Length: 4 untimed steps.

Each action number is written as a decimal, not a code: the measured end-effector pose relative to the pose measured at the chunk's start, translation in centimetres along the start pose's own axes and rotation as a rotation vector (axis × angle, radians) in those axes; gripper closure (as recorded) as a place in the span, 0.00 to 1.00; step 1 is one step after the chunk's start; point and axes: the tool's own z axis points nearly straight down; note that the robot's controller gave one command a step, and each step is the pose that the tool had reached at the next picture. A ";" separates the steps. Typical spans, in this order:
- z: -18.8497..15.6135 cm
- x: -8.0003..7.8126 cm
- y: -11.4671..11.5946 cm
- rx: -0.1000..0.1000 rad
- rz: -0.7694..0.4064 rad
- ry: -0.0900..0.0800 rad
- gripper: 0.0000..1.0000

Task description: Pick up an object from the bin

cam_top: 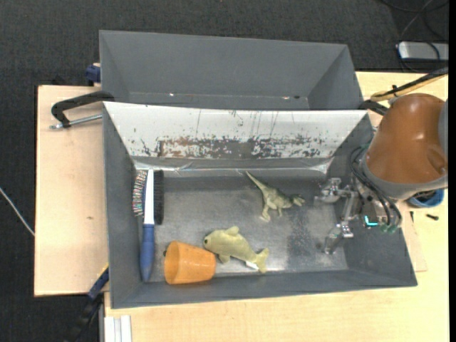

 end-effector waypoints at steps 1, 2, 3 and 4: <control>4.9 -6.0 9.9 0.011 0.084 -0.033 0.00; 2.6 -6.8 10.1 0.000 0.175 -0.015 0.00; 0.7 -7.5 10.1 -0.002 0.327 -0.015 0.00; 5.6 -9.4 13.9 -0.003 0.588 -0.014 0.00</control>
Offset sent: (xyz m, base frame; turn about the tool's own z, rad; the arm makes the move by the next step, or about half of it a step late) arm 0.0513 0.1034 -0.0589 0.0808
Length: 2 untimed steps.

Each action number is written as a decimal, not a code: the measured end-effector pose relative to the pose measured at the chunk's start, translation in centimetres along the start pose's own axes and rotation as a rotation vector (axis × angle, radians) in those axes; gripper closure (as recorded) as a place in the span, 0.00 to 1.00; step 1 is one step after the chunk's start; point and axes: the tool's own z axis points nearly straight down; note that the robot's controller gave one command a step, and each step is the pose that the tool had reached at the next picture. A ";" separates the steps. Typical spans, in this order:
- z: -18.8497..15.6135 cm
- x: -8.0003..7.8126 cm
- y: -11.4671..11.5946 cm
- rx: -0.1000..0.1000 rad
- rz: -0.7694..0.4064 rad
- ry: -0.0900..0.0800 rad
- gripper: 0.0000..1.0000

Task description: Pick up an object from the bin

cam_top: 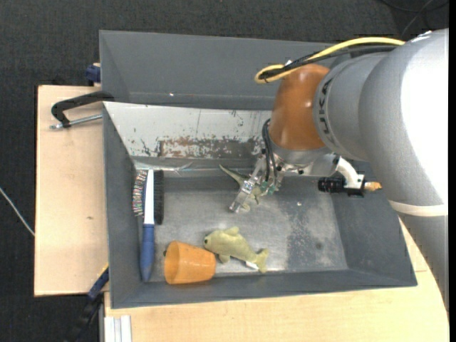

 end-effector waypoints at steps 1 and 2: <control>-0.1 -0.1 0.1 0.002 -0.002 0.001 0.00; -0.4 -0.2 0.2 0.000 -0.003 -0.001 1.00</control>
Offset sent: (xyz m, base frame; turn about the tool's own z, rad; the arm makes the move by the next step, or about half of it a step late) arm 0.0000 0.0000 0.0000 0.0000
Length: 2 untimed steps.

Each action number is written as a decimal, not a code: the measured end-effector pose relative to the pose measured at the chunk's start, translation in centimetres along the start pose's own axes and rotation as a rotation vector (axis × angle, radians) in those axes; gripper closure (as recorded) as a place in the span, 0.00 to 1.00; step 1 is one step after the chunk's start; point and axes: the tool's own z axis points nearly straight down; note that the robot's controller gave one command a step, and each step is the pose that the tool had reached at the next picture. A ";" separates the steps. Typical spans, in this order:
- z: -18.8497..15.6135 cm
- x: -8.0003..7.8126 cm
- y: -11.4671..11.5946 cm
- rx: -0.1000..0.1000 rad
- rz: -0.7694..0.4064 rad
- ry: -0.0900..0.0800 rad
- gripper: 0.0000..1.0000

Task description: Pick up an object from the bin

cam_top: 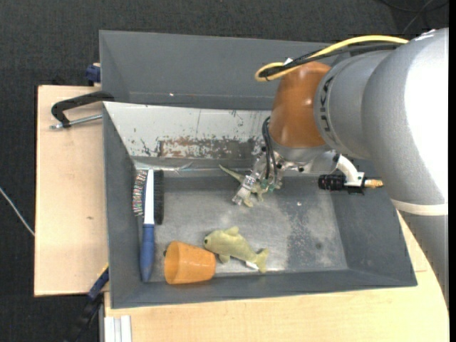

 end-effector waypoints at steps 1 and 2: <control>-1.8 -0.1 0.1 0.000 -0.002 0.001 1.00; -8.7 -0.3 0.4 -0.004 -0.004 -0.002 1.00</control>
Offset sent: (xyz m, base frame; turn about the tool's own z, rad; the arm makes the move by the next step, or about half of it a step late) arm -0.0001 -0.0001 0.0157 0.0000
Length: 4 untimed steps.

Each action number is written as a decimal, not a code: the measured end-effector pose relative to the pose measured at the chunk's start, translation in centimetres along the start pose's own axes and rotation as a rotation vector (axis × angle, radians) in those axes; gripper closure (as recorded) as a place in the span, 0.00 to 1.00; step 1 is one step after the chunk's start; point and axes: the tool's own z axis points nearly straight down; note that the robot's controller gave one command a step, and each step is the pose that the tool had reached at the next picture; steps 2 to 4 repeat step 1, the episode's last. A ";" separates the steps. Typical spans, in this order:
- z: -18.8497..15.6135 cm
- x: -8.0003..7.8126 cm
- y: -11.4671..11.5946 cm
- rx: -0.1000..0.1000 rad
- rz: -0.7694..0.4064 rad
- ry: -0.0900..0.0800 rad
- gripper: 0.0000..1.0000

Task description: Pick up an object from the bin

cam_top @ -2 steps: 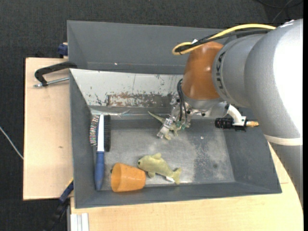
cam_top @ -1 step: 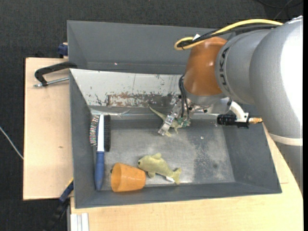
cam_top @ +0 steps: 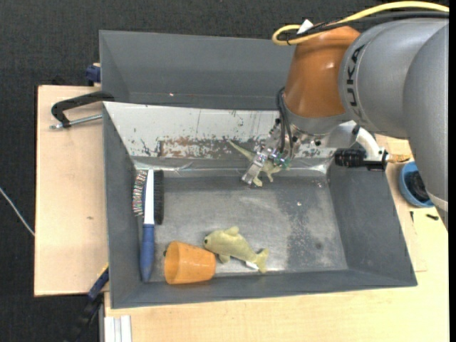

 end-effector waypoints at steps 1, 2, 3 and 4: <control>-3.9 -0.2 0.2 0.001 -0.002 0.002 1.00; -3.9 -0.2 0.2 0.001 -0.002 0.002 1.00; -3.9 -0.2 0.2 0.001 -0.002 0.002 1.00; -3.9 -0.2 0.2 0.001 -0.002 0.002 1.00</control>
Offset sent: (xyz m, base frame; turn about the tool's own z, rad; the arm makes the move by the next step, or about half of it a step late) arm 0.0000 0.0000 0.0355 0.0000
